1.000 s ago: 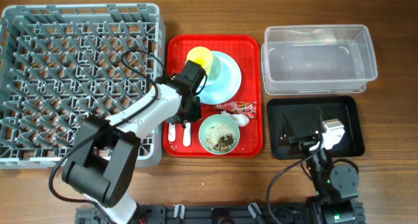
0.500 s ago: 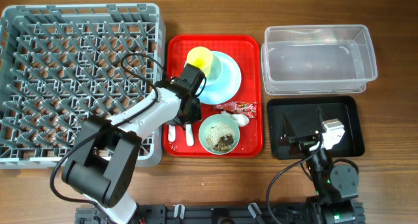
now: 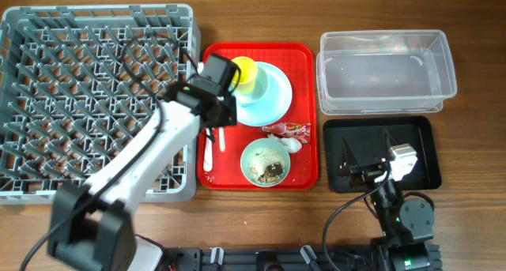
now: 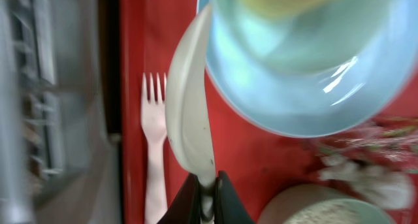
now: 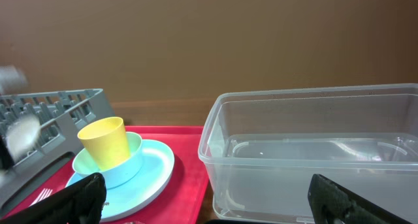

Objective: Sort waste into correct bins and load items into the dishwasher rack
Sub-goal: 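Grasp the white spoon and carry it into the dish rack, then return the left gripper to the red tray and grasp the white fork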

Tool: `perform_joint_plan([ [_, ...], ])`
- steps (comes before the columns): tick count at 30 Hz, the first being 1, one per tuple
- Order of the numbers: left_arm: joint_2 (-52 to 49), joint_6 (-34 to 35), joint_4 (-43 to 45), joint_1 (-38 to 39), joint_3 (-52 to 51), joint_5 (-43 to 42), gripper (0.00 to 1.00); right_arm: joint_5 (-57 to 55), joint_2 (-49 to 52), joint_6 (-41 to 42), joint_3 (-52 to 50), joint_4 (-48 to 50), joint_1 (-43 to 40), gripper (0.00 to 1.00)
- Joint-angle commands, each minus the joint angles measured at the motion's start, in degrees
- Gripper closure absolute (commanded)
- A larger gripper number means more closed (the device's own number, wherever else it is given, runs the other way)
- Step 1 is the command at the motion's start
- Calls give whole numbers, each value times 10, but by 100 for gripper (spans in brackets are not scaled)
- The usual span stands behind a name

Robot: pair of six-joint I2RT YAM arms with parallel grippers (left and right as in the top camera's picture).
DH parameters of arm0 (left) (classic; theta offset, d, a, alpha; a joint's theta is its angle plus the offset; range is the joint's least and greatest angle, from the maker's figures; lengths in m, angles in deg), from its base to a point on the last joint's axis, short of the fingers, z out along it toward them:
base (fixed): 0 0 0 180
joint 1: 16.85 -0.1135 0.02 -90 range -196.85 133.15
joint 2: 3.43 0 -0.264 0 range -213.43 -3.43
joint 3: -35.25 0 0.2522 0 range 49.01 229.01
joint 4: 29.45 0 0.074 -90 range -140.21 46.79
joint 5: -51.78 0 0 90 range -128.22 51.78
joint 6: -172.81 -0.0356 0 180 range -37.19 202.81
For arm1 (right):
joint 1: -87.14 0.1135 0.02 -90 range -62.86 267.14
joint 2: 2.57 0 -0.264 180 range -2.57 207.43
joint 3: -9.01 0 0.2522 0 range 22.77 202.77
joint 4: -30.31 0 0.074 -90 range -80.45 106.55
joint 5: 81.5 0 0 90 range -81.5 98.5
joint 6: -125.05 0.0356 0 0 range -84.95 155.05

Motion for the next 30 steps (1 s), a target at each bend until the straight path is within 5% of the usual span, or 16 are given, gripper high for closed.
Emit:
perform_joint_plan([
  [1, 70, -49, -1, -24, 38, 84, 96, -3, -1, -5, -1, 2, 1, 0],
  [5, 80, -84, 0, -66, 38, 183, 96, -3, -1, -4, -1, 2, 1, 0],
  [19, -10, -100, 5, -128, 37, 145, 94, -3, -1, -4, -1, 2, 1, 0],
  [20, -10, -100, 5, -128, 37, 144, 87, -3, -1, -4, -1, 2, 1, 0],
  [21, -10, -100, 5, -128, 37, 145, 51, -3, -1, -4, -1, 2, 1, 0],
  [22, -10, -100, 6, -128, 37, 145, 44, -3, -1, -4, -1, 2, 1, 0],
  [27, 26, -100, 3, -119, 41, 123, 47, -3, -1, -4, -1, 2, 1, 0],
  [30, 75, -100, -18, -95, 42, 40, 51, -3, -1, -4, -1, 2, 1, 0],
])
